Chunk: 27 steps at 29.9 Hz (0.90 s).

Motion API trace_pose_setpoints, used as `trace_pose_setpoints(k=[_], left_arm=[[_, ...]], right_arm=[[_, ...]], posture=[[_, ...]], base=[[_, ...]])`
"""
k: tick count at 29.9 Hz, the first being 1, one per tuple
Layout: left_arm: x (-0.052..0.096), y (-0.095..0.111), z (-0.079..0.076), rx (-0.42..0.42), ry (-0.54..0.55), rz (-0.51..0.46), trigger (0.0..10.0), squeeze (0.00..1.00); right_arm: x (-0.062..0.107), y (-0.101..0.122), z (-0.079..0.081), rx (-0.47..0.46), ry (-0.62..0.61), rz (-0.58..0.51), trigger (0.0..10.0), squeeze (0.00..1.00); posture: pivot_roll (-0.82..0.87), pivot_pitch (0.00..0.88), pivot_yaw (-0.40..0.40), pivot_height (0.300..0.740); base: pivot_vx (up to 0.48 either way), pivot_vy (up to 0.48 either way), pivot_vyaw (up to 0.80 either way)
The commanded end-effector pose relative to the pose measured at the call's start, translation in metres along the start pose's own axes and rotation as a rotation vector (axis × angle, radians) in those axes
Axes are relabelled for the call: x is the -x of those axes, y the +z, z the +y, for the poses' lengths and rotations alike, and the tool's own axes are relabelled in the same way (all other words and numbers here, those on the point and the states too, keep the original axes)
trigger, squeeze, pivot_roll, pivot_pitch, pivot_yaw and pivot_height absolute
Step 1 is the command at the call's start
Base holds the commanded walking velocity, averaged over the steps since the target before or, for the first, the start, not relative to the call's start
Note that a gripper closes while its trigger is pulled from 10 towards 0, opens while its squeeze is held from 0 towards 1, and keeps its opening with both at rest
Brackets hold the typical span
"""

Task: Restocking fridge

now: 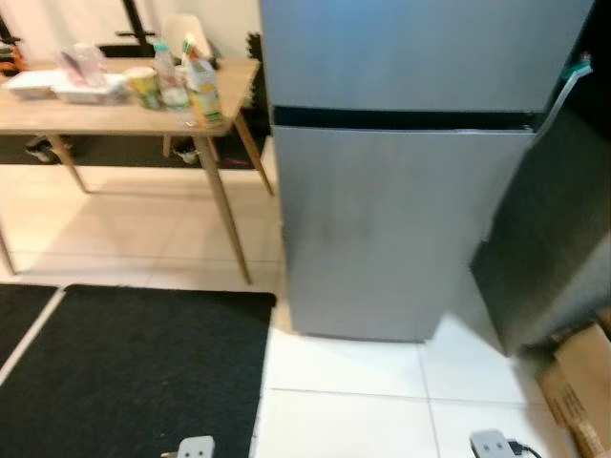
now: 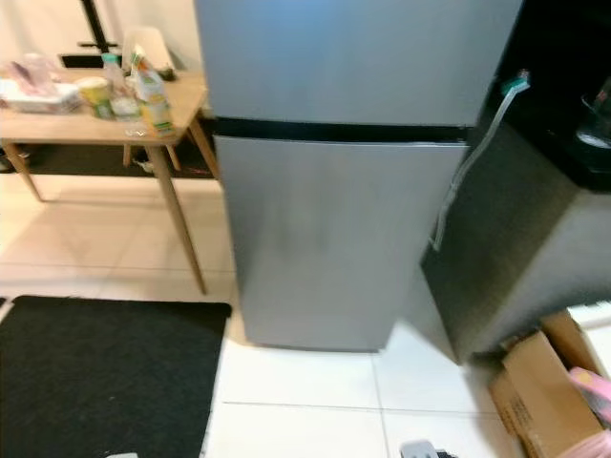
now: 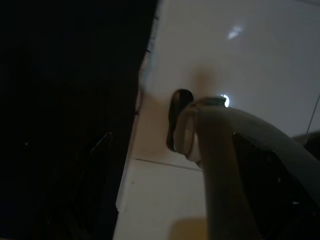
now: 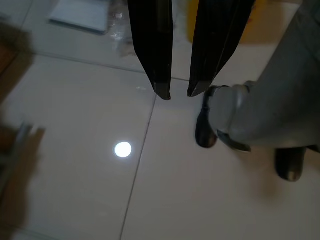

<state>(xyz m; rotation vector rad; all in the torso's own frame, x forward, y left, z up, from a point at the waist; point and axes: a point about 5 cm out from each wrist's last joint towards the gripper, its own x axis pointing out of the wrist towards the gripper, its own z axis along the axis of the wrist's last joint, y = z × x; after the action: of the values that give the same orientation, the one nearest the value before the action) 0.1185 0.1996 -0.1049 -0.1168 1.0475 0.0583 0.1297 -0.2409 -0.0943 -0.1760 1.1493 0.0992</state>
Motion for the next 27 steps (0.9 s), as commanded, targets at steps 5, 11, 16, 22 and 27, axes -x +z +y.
trace_pose_setpoints(k=[5,11,16,22,27], left_arm=[[0.0008,-0.0057,-0.002,-0.011,-0.004,0.02,10.0,0.0],[0.0006,-0.0054,-0.0024,-0.012,-0.006,0.019,10.0,0.0],[0.0006,-0.005,-0.0025,-0.011,-0.005,0.017,10.0,0.0],[0.0006,-0.0057,-0.0033,-0.012,-0.015,0.02,10.0,0.0],[0.0008,-0.0067,-0.0034,-0.012,-0.018,0.023,10.0,0.0]], right_arm=[[-0.0002,-0.0054,0.0048,0.056,0.02,0.025,10.0,0.0],[-0.0006,-0.0046,0.0064,0.082,0.028,0.025,10.0,0.0],[-0.0008,-0.004,0.007,0.095,0.026,0.025,10.0,0.0],[-0.0009,-0.0037,0.0067,0.107,0.017,0.024,10.0,0.0],[-0.0008,-0.0038,0.0067,0.125,0.017,0.025,10.0,0.0]], posture=[[-0.06,0.0,-0.033,0.74],[-0.06,0.0,-0.031,0.74],[-0.06,0.0,-0.031,0.74],[-0.06,0.0,-0.031,0.74],[-0.06,0.0,-0.03,0.74]], base=[[0.0,0.0,0.78],[0.0,0.0,0.78],[0.0,0.0,0.78],[0.0,0.0,0.77],[0.0,0.0,0.76]])
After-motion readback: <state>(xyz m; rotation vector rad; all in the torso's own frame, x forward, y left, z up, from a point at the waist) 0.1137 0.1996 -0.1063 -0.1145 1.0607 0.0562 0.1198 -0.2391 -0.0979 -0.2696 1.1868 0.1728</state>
